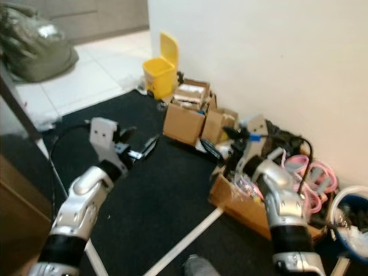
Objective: Picking trash to rubbish bin
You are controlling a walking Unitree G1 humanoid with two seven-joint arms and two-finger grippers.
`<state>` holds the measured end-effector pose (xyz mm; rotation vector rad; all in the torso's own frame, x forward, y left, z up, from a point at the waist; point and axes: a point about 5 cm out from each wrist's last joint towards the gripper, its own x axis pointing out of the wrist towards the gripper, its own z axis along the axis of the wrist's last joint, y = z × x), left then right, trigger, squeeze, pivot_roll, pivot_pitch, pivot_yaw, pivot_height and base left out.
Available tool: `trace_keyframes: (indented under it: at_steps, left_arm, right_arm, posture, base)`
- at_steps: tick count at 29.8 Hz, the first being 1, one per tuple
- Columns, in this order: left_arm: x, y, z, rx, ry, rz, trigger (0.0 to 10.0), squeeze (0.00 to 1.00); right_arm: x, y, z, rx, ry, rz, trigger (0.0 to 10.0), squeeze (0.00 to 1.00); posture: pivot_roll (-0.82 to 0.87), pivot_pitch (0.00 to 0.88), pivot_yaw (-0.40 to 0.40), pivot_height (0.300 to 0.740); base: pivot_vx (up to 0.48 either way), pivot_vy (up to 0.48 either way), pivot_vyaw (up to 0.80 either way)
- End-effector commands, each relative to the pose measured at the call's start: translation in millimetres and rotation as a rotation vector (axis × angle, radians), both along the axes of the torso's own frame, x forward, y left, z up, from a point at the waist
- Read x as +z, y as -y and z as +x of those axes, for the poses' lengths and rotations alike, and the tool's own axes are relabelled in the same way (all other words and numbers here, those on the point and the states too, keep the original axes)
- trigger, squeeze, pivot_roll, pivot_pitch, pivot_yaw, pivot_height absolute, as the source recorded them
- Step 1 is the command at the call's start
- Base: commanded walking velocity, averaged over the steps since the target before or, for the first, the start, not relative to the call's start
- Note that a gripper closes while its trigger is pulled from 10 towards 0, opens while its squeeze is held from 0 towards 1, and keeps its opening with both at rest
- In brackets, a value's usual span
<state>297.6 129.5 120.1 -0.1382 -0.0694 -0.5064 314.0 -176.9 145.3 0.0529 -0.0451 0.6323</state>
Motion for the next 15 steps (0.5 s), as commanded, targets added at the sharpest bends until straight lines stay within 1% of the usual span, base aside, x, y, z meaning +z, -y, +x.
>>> trace_keyframes:
  at_steps: [1,3,5,7,10,15]
  left_arm:
    - [0.8,2.6,-1.5,-0.017,-0.009,-0.039,10.0,0.00]
    - [0.8,2.6,-1.5,-0.017,-0.009,-0.039,10.0,0.00]
    - [2.0,0.6,-3.6,-0.023,-0.007,-0.038,10.0,0.00]
    - [2.7,-0.9,-3.0,-0.034,-0.004,-0.020,10.0,0.00]
    - [3.0,-2.1,-1.7,-0.036,-0.002,-0.016,10.0,0.00]
    - [2.0,-2.9,0.2,-0.040,0.006,-0.015,10.0,0.00]
  right_arm:
    - [-2.1,2.1,-1.1,-0.014,-0.014,0.000,10.0,0.00]
    - [-2.1,2.1,-1.1,-0.014,-0.014,0.000,10.0,0.00]
    - [-6.4,-6.4,-5.3,0.007,-0.032,0.003,10.0,0.00]
    - [-7.3,-12.6,-6.3,0.016,-0.038,0.004,10.0,0.00]
    - [-5.8,-14.5,-5.9,0.018,-0.035,0.008,10.0,0.00]
    - [-4.0,-13.1,-3.7,0.018,-0.025,0.010,10.0,0.00]
  posture:
    - [-0.05,0.000,-0.024,0.740]
    - [-0.05,0.000,-0.024,0.740]
    - [-0.06,0.000,-0.013,0.740]
    - [-0.06,0.000,-0.010,0.740]
    - [-0.08,0.000,-0.012,0.740]
    - [-0.09,0.000,-0.015,0.740]
  base:
    - [0.000,0.000,-0.79]
    - [0.000,0.000,-0.79]
    - [0.000,0.000,-0.79]
    - [0.000,0.000,-0.79]
    - [0.000,0.000,-0.79]
    - [0.000,0.000,-0.79]
